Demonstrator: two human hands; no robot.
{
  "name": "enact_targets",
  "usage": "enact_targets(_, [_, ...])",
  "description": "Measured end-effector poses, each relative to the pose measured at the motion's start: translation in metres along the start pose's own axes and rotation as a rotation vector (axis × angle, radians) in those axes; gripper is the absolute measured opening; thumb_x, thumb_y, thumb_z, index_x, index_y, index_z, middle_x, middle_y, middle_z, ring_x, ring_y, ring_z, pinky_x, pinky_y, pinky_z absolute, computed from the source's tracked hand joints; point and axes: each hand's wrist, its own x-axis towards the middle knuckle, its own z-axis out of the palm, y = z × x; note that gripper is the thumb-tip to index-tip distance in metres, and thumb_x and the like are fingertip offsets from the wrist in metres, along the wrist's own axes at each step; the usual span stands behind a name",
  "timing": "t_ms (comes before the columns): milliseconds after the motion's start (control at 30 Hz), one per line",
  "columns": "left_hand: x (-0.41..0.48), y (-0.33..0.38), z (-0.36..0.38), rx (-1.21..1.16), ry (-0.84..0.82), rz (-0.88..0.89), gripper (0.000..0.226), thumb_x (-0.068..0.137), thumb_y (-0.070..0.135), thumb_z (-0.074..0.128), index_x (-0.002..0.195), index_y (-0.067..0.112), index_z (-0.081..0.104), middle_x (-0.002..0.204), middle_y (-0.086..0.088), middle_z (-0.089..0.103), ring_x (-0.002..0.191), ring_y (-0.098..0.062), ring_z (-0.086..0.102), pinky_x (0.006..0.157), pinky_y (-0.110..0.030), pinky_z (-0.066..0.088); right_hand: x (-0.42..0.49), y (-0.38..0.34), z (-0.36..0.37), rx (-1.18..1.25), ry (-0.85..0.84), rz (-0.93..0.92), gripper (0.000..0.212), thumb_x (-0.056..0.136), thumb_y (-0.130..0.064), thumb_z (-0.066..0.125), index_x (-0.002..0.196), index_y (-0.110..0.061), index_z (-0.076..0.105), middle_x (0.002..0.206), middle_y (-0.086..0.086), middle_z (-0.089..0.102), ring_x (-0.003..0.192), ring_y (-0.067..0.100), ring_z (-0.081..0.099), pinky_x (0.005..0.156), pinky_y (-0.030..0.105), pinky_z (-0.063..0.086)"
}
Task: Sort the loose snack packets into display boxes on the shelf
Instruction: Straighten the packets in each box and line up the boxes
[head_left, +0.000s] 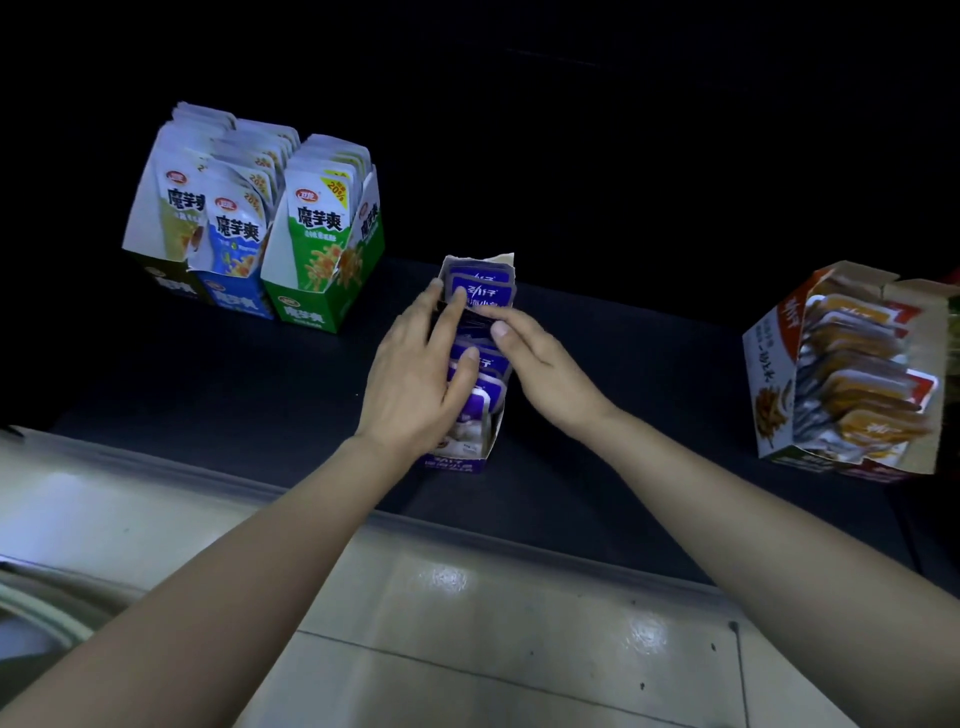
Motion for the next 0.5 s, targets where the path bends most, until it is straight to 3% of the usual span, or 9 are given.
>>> enact_targets(100, [0.005, 0.000, 0.003, -0.042, -0.003, -0.025, 0.066, 0.096, 0.050, 0.023, 0.155, 0.020, 0.020, 0.163, -0.008, 0.015, 0.147, -0.024, 0.022, 0.116, -0.045, 0.028, -0.004, 0.003, 0.007, -0.118, 0.064, -0.007, 0.050, 0.105, -0.036, 0.036, 0.152, -0.025, 0.027, 0.153, -0.012, 0.023, 0.142, 0.002, 0.016, 0.121, 0.042, 0.019])
enact_targets(200, [0.003, -0.002, 0.003, -0.251, 0.019, -0.046, 0.067, 0.097, 0.053, 0.021, 0.156, 0.021, 0.016, 0.164, 0.001, 0.011, 0.149, -0.010, 0.015, 0.120, -0.035, 0.019, -0.011, 0.004, 0.017, -0.125, 0.071, -0.048, 0.064, 0.103, -0.041, 0.034, 0.156, -0.024, 0.003, 0.162, -0.014, -0.003, 0.147, -0.001, -0.003, 0.123, 0.042, 0.007])
enact_targets(300, [0.000, 0.000, 0.005, -0.535, 0.045, -0.159, 0.067, 0.096, 0.055, 0.022, 0.155, 0.022, 0.019, 0.162, 0.009, 0.014, 0.147, 0.003, 0.013, 0.121, -0.024, 0.014, -0.011, 0.006, 0.028, -0.184, 0.085, -0.078, 0.070, 0.101, -0.044, 0.033, 0.156, -0.022, -0.004, 0.163, -0.009, -0.010, 0.147, -0.001, -0.007, 0.123, 0.040, 0.004])
enact_targets(433, [0.003, 0.005, 0.004, -0.604, 0.010, -0.179, 0.065, 0.096, 0.055, 0.022, 0.155, 0.027, 0.018, 0.163, 0.012, 0.007, 0.144, 0.011, 0.008, 0.113, -0.007, 0.011, -0.006, 0.003, 0.027, -0.111, 0.147, -0.027, 0.067, 0.104, -0.042, 0.032, 0.155, -0.027, -0.007, 0.162, -0.012, -0.014, 0.147, -0.002, -0.009, 0.123, 0.042, 0.004])
enact_targets(500, [0.006, 0.003, 0.005, -0.734, 0.003, -0.241, 0.067, 0.093, 0.062, 0.023, 0.153, 0.035, 0.016, 0.162, 0.016, 0.005, 0.145, 0.009, 0.008, 0.118, -0.018, 0.012, -0.009, 0.004, 0.023, 0.002, 0.177, 0.029, 0.066, 0.103, -0.046, 0.030, 0.153, -0.034, -0.010, 0.161, -0.015, -0.013, 0.147, -0.003, -0.006, 0.123, 0.043, 0.007])
